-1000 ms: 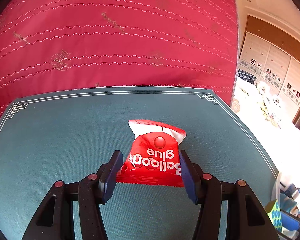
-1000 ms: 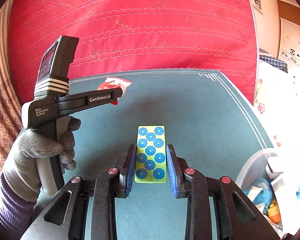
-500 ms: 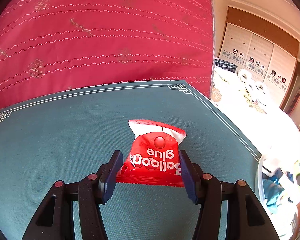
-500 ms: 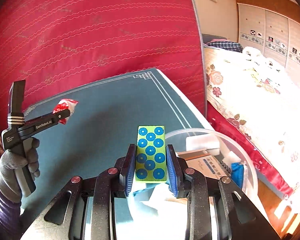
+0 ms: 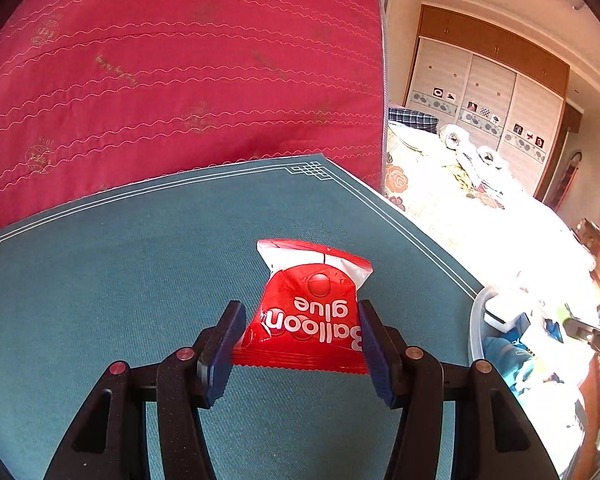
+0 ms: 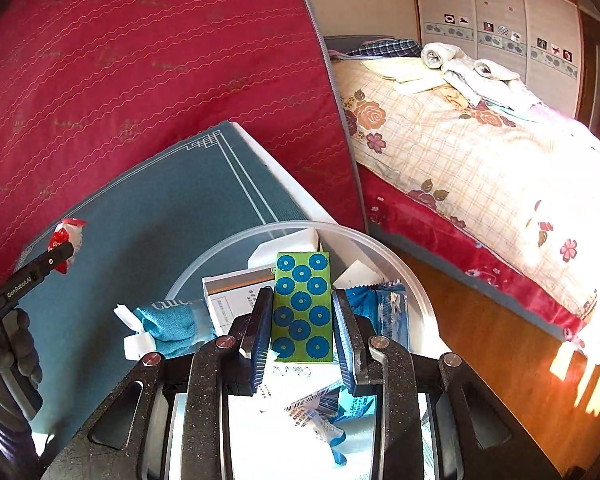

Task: Organize objects
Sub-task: 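Carry the green block with the right tool over the basin and release it, then lower the red packet into the basin and open the left tool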

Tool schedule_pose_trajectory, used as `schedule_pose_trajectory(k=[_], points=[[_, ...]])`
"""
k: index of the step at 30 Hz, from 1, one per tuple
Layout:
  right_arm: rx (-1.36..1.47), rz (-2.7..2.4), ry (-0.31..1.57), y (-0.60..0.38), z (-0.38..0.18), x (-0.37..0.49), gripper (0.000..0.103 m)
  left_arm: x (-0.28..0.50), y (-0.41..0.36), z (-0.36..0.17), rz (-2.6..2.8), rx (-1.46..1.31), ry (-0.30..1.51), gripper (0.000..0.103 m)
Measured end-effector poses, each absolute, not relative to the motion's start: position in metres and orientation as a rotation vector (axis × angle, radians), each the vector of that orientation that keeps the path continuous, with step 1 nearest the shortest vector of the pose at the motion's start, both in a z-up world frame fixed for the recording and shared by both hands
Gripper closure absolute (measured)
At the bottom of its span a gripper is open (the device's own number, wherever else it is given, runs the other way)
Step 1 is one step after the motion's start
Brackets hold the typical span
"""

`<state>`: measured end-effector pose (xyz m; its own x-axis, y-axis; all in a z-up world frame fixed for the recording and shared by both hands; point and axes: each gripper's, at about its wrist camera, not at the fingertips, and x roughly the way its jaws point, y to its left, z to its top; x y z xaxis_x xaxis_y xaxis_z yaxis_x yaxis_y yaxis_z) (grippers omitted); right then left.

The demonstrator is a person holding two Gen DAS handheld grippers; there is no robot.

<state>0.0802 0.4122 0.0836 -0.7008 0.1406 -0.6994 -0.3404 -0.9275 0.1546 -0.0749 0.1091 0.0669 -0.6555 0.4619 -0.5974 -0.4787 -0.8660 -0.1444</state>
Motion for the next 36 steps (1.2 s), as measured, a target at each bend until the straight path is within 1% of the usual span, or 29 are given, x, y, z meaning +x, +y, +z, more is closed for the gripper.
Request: schedule_pose_trajectory(k=[4,7,18,25,29,36], points=[[-1.088,2.634,0.425,0.417,0.074,0.078,0.073,-0.069,0.113,0.071,2.461,-0.863,0.041,0.044],[-1.073,2.626,0.412,0.418,0.072,0.079,0.072,-0.065,0.116,0.073,2.453,-0.853,0.047,0.044],[-0.945,2.684,0.329,0.411,0.095,0.098,0.071,-0.049,0.134,0.083,2.378,-0.822,0.053,0.044],[-0.899,2.7,0.381,0.42,0.098,0.109,0.07,-0.03,0.155,0.084,2.294,-0.834,0.053,0.044],[-0.888,2.696,0.406,0.427,0.094,0.113,0.064,-0.012,0.172,0.084,2.242,-0.836,0.079,0.044],[-0.889,2.702,0.429,0.434,0.088,0.117,0.063,0.016,0.204,0.088,2.148,-0.8,0.146,0.044]])
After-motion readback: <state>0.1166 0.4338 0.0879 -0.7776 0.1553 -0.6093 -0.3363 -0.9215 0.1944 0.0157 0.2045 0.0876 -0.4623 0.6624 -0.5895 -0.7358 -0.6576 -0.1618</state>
